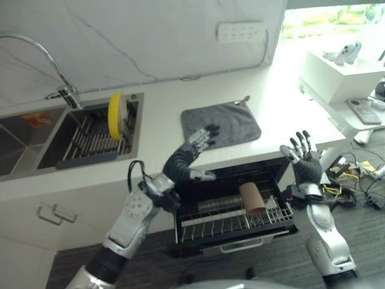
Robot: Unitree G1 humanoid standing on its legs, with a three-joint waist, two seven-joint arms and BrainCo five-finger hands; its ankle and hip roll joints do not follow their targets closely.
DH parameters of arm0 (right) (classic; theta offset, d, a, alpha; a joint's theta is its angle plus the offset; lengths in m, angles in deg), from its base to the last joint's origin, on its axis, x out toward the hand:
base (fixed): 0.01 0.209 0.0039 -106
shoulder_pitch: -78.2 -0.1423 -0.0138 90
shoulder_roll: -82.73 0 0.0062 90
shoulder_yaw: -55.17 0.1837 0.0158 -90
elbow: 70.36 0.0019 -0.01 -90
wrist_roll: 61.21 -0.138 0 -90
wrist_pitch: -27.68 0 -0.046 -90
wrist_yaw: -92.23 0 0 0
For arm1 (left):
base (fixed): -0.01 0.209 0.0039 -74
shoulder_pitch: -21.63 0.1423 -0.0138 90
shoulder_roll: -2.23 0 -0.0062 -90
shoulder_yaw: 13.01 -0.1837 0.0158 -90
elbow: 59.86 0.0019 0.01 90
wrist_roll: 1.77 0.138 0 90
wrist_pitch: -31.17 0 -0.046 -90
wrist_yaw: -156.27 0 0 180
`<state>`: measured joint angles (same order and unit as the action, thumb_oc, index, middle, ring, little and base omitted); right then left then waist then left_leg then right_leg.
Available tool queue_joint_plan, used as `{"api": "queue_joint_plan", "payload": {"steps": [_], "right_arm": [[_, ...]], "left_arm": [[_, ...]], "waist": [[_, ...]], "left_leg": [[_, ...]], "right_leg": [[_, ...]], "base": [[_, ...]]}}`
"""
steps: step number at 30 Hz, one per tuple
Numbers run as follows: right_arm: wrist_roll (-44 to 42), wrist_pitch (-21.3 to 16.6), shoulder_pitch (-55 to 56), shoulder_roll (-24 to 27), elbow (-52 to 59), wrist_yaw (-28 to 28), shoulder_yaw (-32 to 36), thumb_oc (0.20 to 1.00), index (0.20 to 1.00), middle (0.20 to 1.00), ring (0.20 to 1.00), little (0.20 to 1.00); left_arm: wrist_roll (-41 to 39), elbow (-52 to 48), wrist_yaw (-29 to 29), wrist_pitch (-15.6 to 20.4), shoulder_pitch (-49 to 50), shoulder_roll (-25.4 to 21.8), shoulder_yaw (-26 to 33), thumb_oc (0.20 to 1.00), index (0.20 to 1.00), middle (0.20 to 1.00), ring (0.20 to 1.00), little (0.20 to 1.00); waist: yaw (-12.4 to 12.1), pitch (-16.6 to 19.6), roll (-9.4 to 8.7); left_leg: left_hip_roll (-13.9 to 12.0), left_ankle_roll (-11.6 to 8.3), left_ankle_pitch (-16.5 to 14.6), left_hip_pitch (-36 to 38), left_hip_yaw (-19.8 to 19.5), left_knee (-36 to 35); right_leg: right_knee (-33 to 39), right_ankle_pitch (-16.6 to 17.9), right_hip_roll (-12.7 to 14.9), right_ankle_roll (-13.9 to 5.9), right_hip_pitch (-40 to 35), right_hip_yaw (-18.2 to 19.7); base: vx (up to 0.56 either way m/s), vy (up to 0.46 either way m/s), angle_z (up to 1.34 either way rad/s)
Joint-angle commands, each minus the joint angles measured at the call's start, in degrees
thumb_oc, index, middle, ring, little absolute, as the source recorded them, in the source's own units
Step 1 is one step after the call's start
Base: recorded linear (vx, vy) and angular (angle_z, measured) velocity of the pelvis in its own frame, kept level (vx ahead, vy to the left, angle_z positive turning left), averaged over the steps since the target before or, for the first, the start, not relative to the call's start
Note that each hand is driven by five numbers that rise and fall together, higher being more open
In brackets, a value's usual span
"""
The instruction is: Place the dishes in the dishwasher.
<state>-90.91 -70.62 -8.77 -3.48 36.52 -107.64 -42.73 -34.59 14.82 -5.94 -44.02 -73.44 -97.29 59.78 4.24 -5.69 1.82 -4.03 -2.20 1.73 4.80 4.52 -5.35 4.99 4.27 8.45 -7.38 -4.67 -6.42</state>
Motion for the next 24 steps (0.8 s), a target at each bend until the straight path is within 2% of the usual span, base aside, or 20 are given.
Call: {"api": "queue_joint_plan", "payload": {"steps": [1,2,6,8,9,10,12,15,16,20,24], "right_arm": [[5.05,-8.48,-5.04,0.75,3.38,9.17,1.19,1.0,1.0,1.0,1.0,1.0],[4.5,-7.3,-5.94,1.63,3.84,13.59,-0.38,1.0,1.0,1.0,1.0,1.0],[3.28,-6.64,-5.74,2.41,3.37,17.2,-1.07,1.0,1.0,1.0,1.0,1.0],[2.93,-7.22,-5.36,2.84,2.37,18.1,-1.11,1.0,1.0,1.0,1.0,1.0],[2.93,-7.86,-5.05,3.07,1.48,18.95,-0.63,1.0,1.0,1.0,1.0,1.0],[3.52,-8.06,-4.96,3.02,1.08,19.27,-0.49,1.0,1.0,1.0,1.0,1.0],[3.61,-9.1,-5.44,3.17,-0.29,21.05,-0.11,1.0,1.0,1.0,1.0,1.0],[3.49,-9.11,-5.44,3.52,-0.59,21.32,0.33,1.0,1.0,1.0,1.0,1.0],[-2.28,-12.17,-14.62,-0.12,-8.39,22.0,1.61,1.0,1.0,1.0,1.0,1.0],[-0.6,-13.84,-12.5,0.33,-7.47,23.85,2.16,1.0,1.0,1.0,1.0,1.0],[0.09,-13.92,-12.34,1.77,-6.68,23.27,1.6,1.0,1.0,1.0,1.0,1.0]], "left_arm": [[-6.38,-0.67,0.55,0.53,-2.8,-0.11,2.87,1.0,1.0,1.0,1.0,1.0],[-4.55,-0.13,-3.13,-1.09,-1.78,0.29,3.53,1.0,1.0,1.0,1.0,1.0],[-3.03,1.85,-6.59,-0.35,-0.04,0.3,4.56,1.0,1.0,1.0,1.0,1.0],[-0.04,3.14,-10.09,2.19,1.82,0.5,6.15,1.0,1.0,1.0,1.0,1.0],[2.55,4.43,-14.12,6.13,3.31,0.38,7.87,1.0,1.0,1.0,1.0,1.0],[3.47,4.77,-15.93,7.21,3.69,0.55,8.63,1.0,1.0,1.0,1.0,1.0],[10.76,6.19,-23.84,10.2,5.18,0.94,12.18,1.0,1.0,1.0,1.0,1.0],[14.28,6.36,-27.05,10.96,5.63,0.84,13.5,1.0,1.0,1.0,1.0,1.0],[14.98,10.95,-26.72,7.18,-6.79,5.42,6.53,1.0,1.0,1.0,1.0,1.0],[15.93,9.65,-25.87,10.29,-3.56,4.37,8.16,1.0,1.0,1.0,1.0,1.0],[15.18,8.39,-24.91,9.77,-3.0,3.29,9.41,1.0,1.0,1.0,1.0,1.0]], "waist": [[-1.09,-0.14,-1.11],[-1.9,0.18,-1.41],[-2.57,0.56,-1.85],[-3.24,0.73,-2.2],[-3.97,0.82,-2.58],[-4.23,0.86,-2.7],[-5.57,0.82,-3.24],[-5.99,0.89,-3.49],[-4.57,1.17,-2.74],[-4.91,1.1,-2.68],[-5.22,1.68,-2.45]], "left_leg": [[-4.8,-3.07,-5.17,2.64,1.19,0.35],[-4.76,-3.13,-5.36,2.7,0.93,0.35],[-4.75,-3.22,-5.51,2.73,0.59,0.35],[-4.87,-3.31,-5.57,2.67,0.38,0.35],[-4.86,-3.35,-5.69,2.58,-0.21,0.35],[-4.88,-3.4,-5.72,2.55,-0.4,0.35],[-4.86,-3.59,-5.69,2.26,-1.48,0.35],[-4.88,-3.75,-5.66,2.1,-1.85,0.35],[1.93,-0.74,-8.58,2.32,1.47,3.75],[1.1,-1.38,-8.35,1.87,1.0,4.31],[0.04,-2.19,-7.32,2.29,1.14,2.83]], "right_leg": [[-1.5,-5.23,3.9,-4.05,-1.52,1.38],[-1.12,-5.28,3.96,-3.97,-1.92,0.9],[-0.82,-5.37,3.93,-3.8,-2.24,0.43],[-0.62,-5.37,3.93,-3.68,-2.41,-0.15],[-0.5,-5.4,3.79,-3.45,-2.62,-0.71],[-0.46,-5.42,3.78,-3.41,-2.69,-0.97],[-0.21,-5.52,3.58,-3.02,-3.07,-1.84],[-0.13,-5.55,3.54,-2.98,-3.21,-2.28],[-1.13,-7.61,-3.63,0.88,-3.15,-0.85],[-0.6,-7.72,-3.92,1.23,-3.56,-1.06],[-0.31,-7.66,-3.53,0.87,-3.66,-2.33]], "base": [[0.05,0.005,0.12],[0.04,0.0,0.12],[0.01,-0.003,0.03],[0.0,-0.049,0.03],[-0.01,-0.068,0.04],[-0.01,-0.076,0.07],[-0.03,-0.061,0.23],[-0.02,-0.034,0.23],[0.0,-0.063,0.2],[0.03,-0.052,0.01],[0.06,-0.024,-0.02]]}}
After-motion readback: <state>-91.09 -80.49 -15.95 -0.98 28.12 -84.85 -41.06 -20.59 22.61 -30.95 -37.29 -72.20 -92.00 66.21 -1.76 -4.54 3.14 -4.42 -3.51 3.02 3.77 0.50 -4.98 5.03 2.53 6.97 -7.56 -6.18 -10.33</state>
